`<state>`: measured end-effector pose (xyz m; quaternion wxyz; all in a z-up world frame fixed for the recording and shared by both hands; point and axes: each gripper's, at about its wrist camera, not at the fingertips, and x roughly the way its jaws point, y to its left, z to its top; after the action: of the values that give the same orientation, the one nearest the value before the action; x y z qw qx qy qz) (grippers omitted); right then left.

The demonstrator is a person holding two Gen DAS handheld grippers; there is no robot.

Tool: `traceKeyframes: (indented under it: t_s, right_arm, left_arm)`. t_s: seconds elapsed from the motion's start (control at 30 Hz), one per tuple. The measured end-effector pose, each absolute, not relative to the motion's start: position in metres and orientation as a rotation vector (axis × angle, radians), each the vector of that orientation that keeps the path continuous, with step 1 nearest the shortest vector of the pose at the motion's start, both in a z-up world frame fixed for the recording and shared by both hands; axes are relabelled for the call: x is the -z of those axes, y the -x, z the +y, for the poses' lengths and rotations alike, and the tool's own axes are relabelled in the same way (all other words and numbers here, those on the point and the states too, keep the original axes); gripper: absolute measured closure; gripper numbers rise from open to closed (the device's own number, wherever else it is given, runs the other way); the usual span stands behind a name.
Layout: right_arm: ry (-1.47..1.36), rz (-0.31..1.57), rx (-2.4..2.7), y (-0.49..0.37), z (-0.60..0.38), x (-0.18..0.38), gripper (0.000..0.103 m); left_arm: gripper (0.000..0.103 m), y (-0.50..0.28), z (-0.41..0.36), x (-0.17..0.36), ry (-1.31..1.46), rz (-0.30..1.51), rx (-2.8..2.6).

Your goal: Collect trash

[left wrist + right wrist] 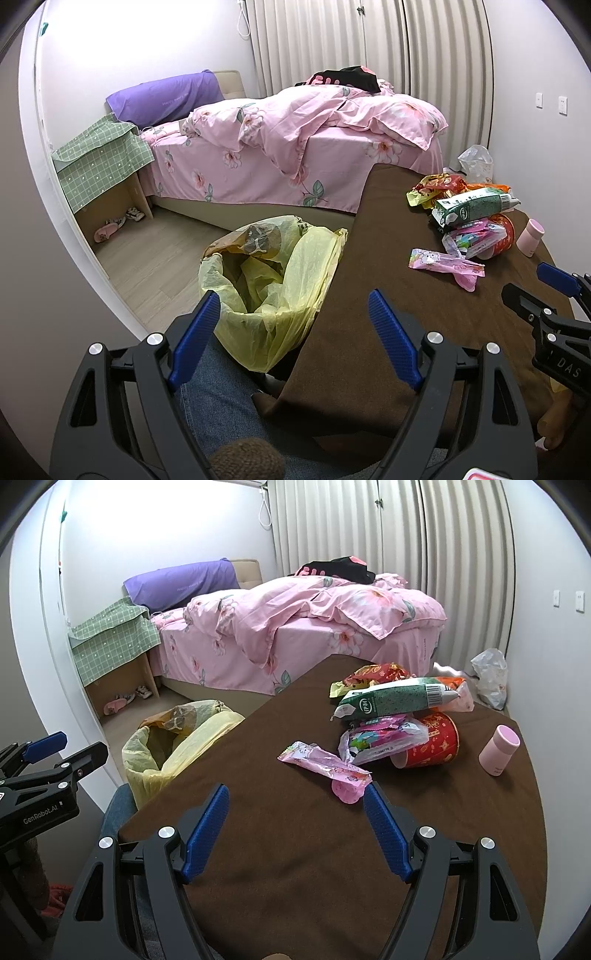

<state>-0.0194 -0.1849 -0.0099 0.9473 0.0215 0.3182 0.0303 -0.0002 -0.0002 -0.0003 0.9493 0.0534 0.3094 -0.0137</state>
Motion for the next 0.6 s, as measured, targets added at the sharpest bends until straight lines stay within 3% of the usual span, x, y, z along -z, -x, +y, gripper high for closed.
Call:
traceKeyframes:
  t_s: [0.6]
  right_arm:
    - [-0.048, 0.649, -0.063, 0.0193, -0.1828, 0.0103, 0.031]
  left_arm:
    - [0.025, -0.0003, 0.0024, -0.0008, -0.106, 0.632, 0.028]
